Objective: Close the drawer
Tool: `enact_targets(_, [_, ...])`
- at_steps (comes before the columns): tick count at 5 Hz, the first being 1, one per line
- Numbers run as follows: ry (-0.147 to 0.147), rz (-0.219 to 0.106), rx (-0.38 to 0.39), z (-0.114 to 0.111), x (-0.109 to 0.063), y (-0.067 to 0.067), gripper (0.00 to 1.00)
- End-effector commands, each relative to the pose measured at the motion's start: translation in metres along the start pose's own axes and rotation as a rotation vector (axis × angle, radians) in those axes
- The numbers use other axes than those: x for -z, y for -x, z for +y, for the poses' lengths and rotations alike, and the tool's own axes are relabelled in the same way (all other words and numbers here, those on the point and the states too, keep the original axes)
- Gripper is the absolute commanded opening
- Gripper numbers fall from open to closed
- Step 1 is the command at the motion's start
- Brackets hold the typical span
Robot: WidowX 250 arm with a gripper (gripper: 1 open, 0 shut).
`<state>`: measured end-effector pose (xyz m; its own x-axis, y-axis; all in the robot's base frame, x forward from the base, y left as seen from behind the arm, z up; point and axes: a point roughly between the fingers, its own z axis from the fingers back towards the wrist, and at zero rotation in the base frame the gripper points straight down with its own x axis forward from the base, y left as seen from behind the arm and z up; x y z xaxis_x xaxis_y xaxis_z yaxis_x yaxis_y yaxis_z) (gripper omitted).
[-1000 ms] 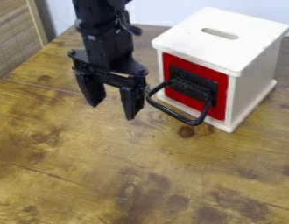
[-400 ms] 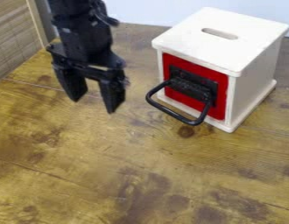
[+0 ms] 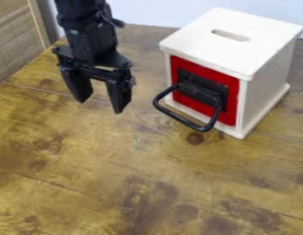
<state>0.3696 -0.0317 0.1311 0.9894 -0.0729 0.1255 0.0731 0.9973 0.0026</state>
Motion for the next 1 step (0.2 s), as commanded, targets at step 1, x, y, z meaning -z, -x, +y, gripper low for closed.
enact_targets(1, [-0.001,-0.021,-0.004,-0.0217,-0.0094,-0.0042,1.0])
